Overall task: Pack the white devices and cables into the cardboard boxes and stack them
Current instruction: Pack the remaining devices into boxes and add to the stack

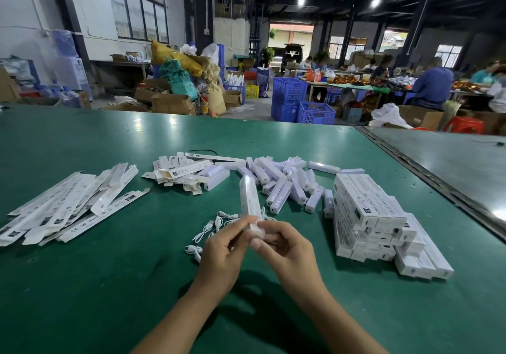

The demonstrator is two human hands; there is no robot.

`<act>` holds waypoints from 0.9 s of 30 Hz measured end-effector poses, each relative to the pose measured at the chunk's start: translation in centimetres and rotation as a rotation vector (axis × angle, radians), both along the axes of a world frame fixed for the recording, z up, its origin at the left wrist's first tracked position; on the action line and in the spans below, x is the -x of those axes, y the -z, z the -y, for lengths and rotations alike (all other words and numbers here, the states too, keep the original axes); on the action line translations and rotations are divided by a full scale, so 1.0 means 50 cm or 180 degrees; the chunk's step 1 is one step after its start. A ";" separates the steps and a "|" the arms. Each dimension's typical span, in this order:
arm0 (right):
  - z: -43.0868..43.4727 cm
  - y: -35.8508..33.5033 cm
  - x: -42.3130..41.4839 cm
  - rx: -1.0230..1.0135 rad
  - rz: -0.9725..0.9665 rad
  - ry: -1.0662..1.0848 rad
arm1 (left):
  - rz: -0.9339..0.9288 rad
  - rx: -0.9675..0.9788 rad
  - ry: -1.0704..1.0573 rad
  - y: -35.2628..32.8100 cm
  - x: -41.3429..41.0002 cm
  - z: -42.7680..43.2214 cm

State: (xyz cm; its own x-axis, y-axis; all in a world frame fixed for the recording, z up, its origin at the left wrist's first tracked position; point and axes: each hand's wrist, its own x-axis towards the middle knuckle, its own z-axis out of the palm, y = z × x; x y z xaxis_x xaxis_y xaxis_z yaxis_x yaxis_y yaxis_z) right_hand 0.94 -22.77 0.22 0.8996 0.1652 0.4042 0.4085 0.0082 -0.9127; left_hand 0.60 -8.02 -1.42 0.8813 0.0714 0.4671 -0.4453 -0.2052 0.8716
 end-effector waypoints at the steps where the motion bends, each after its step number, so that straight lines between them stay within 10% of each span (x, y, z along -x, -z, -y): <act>1: 0.000 0.000 0.000 0.0020 0.0001 0.0141 | 0.0016 -0.0006 0.0110 0.000 0.001 0.000; 11: 0.033 -0.013 -0.015 0.0189 0.0300 0.0951 | 0.0113 -0.0527 0.0551 -0.009 0.017 0.013; 18: 0.173 -0.068 -0.057 0.0669 0.2049 0.2800 | -0.0317 -0.0241 0.0153 0.014 0.005 0.011; 27: 0.327 -0.044 -0.100 -0.0009 0.0709 0.4072 | -0.0583 -0.0325 -0.0013 0.024 -0.007 0.005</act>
State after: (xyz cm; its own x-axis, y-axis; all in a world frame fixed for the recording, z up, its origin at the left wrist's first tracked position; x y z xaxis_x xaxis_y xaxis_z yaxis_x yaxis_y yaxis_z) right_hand 5.93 -39.11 2.40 0.3313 -0.7568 0.5635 0.2698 -0.4963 -0.8252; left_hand 0.96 -8.28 -2.64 0.9520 0.0358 0.3039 -0.2801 -0.2982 0.9125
